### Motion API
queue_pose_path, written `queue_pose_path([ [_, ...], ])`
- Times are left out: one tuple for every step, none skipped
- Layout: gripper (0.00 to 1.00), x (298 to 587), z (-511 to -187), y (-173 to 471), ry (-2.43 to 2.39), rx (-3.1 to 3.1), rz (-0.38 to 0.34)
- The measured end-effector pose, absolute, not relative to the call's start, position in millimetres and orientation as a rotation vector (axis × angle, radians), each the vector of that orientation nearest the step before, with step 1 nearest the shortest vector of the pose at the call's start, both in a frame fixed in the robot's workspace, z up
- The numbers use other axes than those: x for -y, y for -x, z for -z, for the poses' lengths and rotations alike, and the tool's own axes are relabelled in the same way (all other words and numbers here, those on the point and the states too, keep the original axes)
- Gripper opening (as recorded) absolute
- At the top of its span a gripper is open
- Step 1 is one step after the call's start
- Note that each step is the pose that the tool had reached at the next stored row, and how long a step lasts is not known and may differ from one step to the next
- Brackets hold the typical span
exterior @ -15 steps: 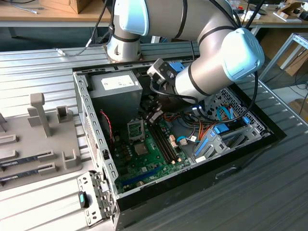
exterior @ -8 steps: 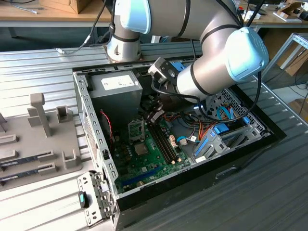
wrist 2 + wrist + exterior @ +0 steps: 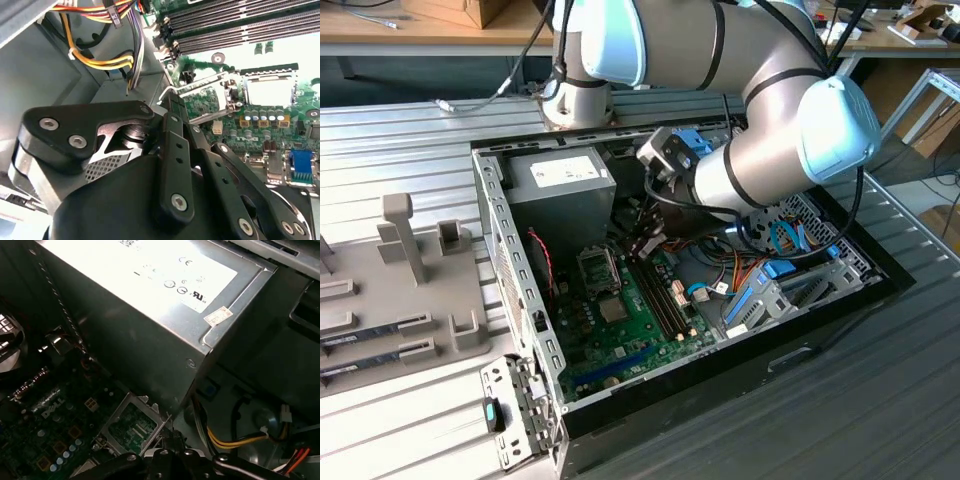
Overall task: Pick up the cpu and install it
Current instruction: 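Close the cpu cover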
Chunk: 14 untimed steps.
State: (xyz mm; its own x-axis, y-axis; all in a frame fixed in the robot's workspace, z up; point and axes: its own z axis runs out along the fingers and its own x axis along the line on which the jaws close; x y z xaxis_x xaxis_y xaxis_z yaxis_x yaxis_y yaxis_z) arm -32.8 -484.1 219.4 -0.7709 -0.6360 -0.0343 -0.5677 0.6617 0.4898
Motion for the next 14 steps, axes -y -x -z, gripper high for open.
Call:
queue_pose_path([
  [0.11, 482, -215, 33, -0.986, 2.737, 0.736],
  [0.11, 479, -212, 33, -0.977, 2.74, 0.737],
  [0.11, 478, -209, 33, -0.971, 2.742, 0.739],
  [0.11, 477, -207, 33, -0.966, 2.744, 0.739],
  [0.11, 477, -206, 33, -0.962, 2.745, 0.74],
  [0.11, 477, -204, 33, -0.958, 2.747, 0.74],
  [0.11, 477, -203, 33, -0.954, 2.749, 0.741],
  [0.11, 476, -201, 33, -0.95, 2.75, 0.742],
  [0.11, 476, -200, 33, -0.945, 2.752, 0.742],
  [0.11, 476, -198, 33, -0.938, 2.755, 0.743],
  [0.11, 475, -197, 33, -0.935, 2.757, 0.744],
  [0.11, 475, -197, 33, -0.933, 2.757, 0.744],
  [0.11, 475, -197, 35, -0.932, 2.758, 0.745],
  [0.11, 475, -196, 35, -0.933, 2.758, 0.747],
])
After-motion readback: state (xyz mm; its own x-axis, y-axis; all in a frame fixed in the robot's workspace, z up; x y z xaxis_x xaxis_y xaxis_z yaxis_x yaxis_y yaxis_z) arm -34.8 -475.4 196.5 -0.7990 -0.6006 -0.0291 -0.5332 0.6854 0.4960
